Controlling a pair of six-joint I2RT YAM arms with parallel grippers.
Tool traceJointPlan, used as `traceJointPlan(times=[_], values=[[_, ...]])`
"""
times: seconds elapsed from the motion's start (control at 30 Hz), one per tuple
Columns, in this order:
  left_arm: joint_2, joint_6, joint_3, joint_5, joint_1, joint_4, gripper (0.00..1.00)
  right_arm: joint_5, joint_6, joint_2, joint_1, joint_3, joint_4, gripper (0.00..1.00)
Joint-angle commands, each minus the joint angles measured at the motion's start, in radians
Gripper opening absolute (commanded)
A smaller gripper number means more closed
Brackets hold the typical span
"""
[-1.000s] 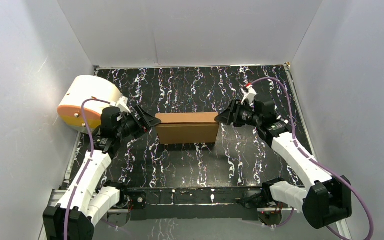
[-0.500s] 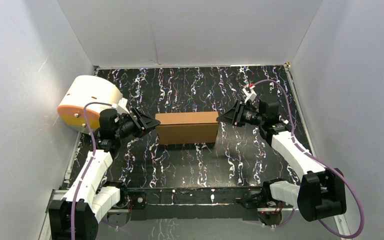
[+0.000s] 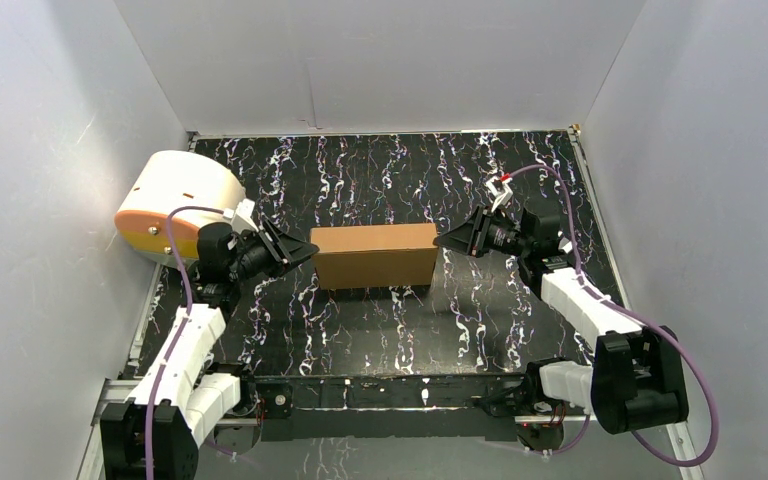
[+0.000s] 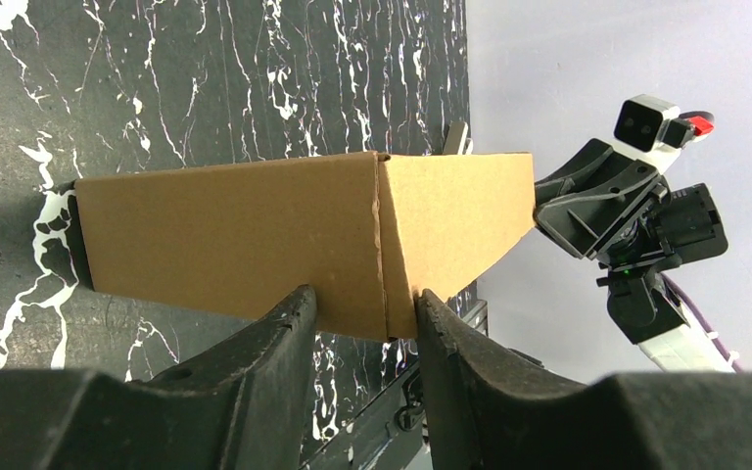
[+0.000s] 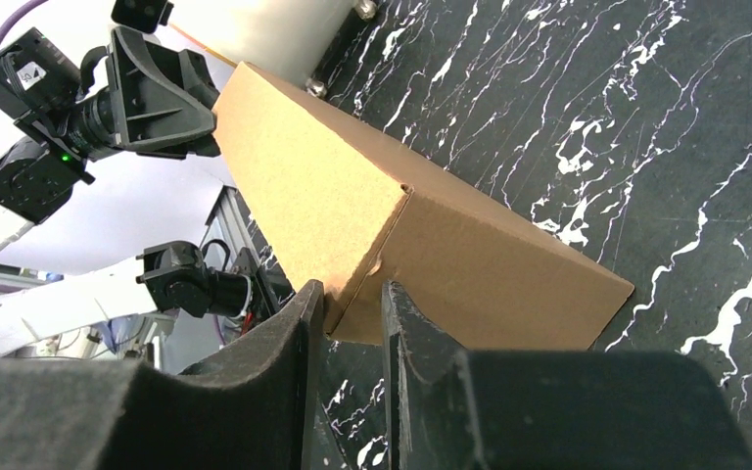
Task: Fold the paper box
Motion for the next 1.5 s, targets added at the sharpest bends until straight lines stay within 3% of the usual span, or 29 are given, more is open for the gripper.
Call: traceJointPlan(times=[0.0,0.17,0.4,0.73,0.9,1.07,1.27,1.37,1.47], values=[[0.034,0.035,-0.102,-0.092,0.014,-0.177,0.29,0.096,-0.131,0.093,-0.025,-0.095,-0.176,0.19],[0.049,0.013,-0.147,-0.115,0.017,-0.165,0.18,0.1,-0.173,0.127,-0.025,-0.107,-0.174,0.17],[0.039,-0.142,-0.27,-0.066,0.026,-0.014,0.0,0.034,-0.161,0.161,-0.025,-0.108,-0.137,0.11],[0.01,-0.288,-0.371,-0.03,0.032,0.119,0.0,-0.006,-0.129,0.125,-0.025,-0.1,-0.116,0.08],[0.014,-0.252,-0.343,-0.037,0.032,0.091,0.0,-0.026,-0.009,0.093,-0.025,-0.089,-0.023,0.07],[0.021,-0.261,-0.349,-0.027,0.031,0.114,0.0,-0.027,-0.037,0.146,-0.024,-0.128,0.001,0.01],[0.013,-0.248,-0.322,-0.02,0.032,0.106,0.0,-0.046,-0.02,0.175,-0.024,-0.181,0.06,0.0],[0.008,-0.205,-0.262,-0.027,0.032,0.059,0.01,-0.053,-0.024,0.147,-0.024,-0.146,0.029,0.08],[0.001,-0.148,-0.173,-0.036,0.032,-0.003,0.12,-0.058,-0.037,0.115,-0.025,-0.073,-0.034,0.14]])
